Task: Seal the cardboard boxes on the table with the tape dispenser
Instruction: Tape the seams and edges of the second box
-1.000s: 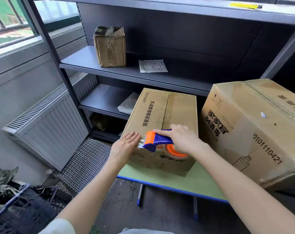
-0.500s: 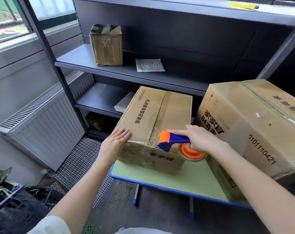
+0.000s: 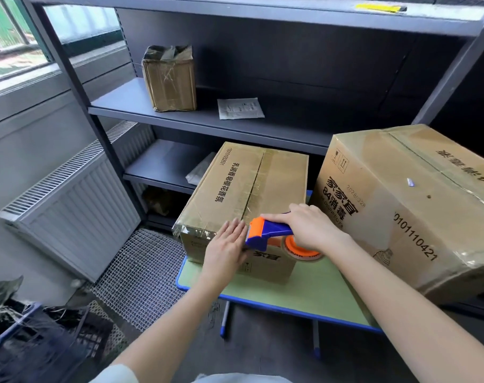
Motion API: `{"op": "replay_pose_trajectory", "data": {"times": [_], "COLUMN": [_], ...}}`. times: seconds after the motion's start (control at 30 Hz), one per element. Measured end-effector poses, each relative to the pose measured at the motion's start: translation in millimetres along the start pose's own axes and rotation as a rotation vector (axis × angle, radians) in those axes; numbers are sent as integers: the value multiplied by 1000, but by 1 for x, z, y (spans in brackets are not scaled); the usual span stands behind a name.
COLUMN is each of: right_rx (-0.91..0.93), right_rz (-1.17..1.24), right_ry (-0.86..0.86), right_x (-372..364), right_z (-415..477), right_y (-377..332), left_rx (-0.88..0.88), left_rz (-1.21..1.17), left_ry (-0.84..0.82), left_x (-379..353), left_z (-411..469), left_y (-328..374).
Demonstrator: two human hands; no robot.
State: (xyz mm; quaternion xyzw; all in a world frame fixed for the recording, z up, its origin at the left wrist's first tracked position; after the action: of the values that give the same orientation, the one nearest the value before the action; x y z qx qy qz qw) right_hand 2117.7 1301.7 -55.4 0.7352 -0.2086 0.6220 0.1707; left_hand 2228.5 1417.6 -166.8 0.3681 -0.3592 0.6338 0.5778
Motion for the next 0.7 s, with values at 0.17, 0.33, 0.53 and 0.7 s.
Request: {"op": "replay_pose_trajectory", "data": {"times": [0.17, 0.33, 0.53, 0.7], "right_rx": [2, 30, 55, -63], "right_rz": [-8, 6, -1, 19], "right_ry": [11, 47, 46, -50], "right_x": [2, 5, 2, -3], "right_z": [-1, 7, 11, -18], "right_y": [0, -25, -18, 42], "left_rx": [-8, -2, 63, 86], "left_rz": [38, 16, -96, -128], "left_ry": [135, 80, -90, -127], "left_x": [-3, 2, 0, -1], "left_z": [-2, -11, -14, -9], "left_y": [-9, -41, -51, -50]}}
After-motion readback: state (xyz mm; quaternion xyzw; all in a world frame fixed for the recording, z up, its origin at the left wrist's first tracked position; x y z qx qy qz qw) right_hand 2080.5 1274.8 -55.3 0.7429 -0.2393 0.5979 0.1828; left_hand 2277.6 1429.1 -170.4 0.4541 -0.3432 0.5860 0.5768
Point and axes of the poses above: each hand's wrist, its own z-axis towards the middle knuckle, its own x-axis out of the back of the hand, y = z × x, the point moved 4 cm from there along z, towards the middle knuckle, and after that the axes turned 9 degrees about -x, right-handed, at the moved point
